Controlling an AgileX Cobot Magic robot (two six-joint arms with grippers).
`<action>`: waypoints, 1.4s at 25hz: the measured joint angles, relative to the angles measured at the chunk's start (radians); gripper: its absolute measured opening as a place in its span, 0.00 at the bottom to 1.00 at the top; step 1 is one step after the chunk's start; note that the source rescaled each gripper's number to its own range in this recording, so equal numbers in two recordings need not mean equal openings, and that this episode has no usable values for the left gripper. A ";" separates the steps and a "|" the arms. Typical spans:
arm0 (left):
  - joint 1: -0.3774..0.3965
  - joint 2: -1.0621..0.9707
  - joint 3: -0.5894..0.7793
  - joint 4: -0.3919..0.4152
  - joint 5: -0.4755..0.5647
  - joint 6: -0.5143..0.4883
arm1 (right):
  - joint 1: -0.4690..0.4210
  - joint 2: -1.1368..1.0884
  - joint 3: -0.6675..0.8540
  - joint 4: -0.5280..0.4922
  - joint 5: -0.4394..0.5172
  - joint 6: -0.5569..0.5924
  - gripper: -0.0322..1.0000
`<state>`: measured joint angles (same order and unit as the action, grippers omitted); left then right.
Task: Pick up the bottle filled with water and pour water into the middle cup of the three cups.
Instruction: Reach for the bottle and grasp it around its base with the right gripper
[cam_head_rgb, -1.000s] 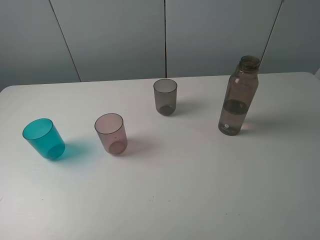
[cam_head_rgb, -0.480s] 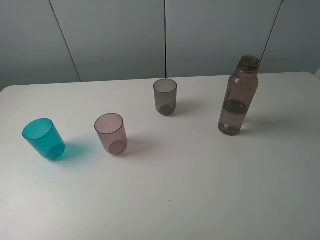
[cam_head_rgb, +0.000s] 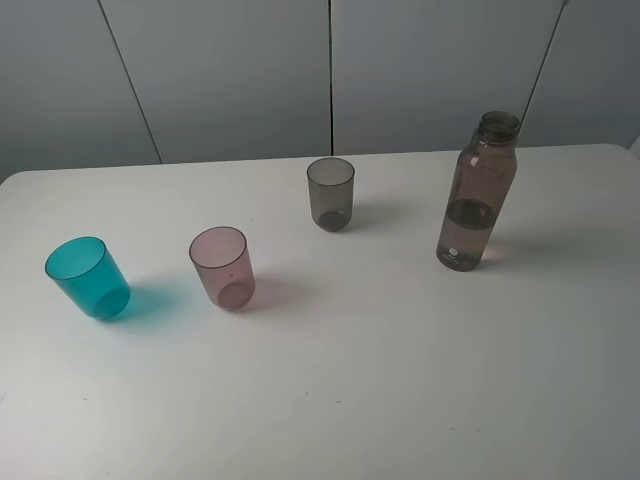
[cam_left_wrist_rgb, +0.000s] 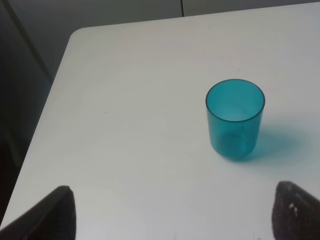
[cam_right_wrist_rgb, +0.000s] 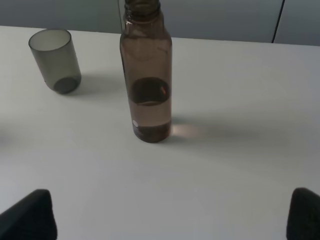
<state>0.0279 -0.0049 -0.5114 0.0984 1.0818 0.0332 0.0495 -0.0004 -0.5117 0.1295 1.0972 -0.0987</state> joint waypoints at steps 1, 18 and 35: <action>0.000 0.000 0.000 0.000 0.000 0.000 | 0.000 0.003 0.000 0.007 0.000 -0.002 1.00; 0.000 0.000 0.000 0.000 0.000 0.000 | 0.054 0.758 -0.180 0.146 -0.458 -0.082 1.00; 0.000 0.000 0.000 0.000 0.000 0.000 | 0.338 1.171 0.113 0.152 -1.014 -0.142 1.00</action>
<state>0.0279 -0.0049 -0.5114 0.0984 1.0818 0.0332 0.3871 1.1704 -0.3985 0.2814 0.0828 -0.2407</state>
